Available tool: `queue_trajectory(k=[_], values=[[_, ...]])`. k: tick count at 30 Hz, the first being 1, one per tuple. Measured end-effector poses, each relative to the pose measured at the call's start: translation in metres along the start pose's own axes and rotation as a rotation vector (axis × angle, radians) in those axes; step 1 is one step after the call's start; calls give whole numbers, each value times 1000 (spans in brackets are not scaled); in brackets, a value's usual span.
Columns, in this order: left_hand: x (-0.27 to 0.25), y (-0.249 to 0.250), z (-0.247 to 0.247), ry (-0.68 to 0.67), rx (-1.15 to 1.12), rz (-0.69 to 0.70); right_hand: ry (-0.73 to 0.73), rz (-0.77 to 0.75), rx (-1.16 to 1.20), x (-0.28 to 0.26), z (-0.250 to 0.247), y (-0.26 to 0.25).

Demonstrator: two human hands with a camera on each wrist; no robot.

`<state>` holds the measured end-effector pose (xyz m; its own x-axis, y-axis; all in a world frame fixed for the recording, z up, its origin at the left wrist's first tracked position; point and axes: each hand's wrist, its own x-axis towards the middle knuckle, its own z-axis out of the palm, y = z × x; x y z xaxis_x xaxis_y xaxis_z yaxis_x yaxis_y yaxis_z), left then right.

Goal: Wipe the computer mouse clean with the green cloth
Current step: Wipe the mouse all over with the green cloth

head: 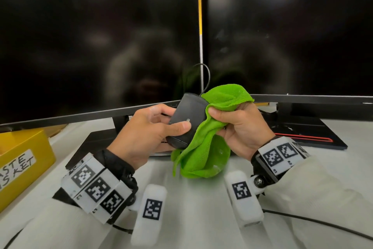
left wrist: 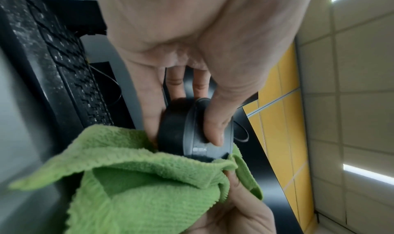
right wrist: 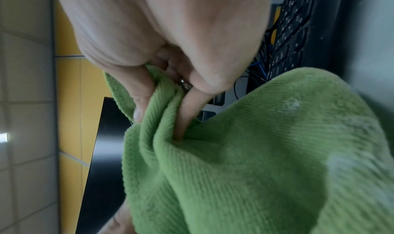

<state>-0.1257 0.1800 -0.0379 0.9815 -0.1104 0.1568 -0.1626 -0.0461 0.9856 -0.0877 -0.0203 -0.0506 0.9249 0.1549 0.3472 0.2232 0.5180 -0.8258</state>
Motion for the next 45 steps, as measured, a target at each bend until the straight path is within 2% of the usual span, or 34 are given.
queue_trajectory(k=[3, 6, 10, 13, 20, 24, 28, 36, 42, 45], values=[[1, -2, 4, 10, 8, 21, 24, -1, -68, -2, 4, 2], [3, -10, 11, 9, 140, 99, 42, 32, -203, -8, 13, 10], [3, -12, 10, 16, 327, 180, 108, 40, -227, -8, 18, 13], [3, -8, 6, 22, 336, 151, 115, 49, -230, -7, 16, 11], [1, -3, 2, 70, 278, 105, -43, 94, -294, -9, 11, 14], [0, -6, 9, 53, 352, 127, 69, -5, -340, -9, 15, 15], [1, -6, 11, 30, 400, 115, 134, 9, -320, -8, 14, 10], [2, -6, 5, 19, 226, 32, 100, 87, -259, -3, 11, 3], [8, -10, 6, 124, -11, 1, -14, 152, -123, -1, 6, 6], [11, -13, 7, 191, -120, -8, -76, 230, -130, -4, 10, 9]])
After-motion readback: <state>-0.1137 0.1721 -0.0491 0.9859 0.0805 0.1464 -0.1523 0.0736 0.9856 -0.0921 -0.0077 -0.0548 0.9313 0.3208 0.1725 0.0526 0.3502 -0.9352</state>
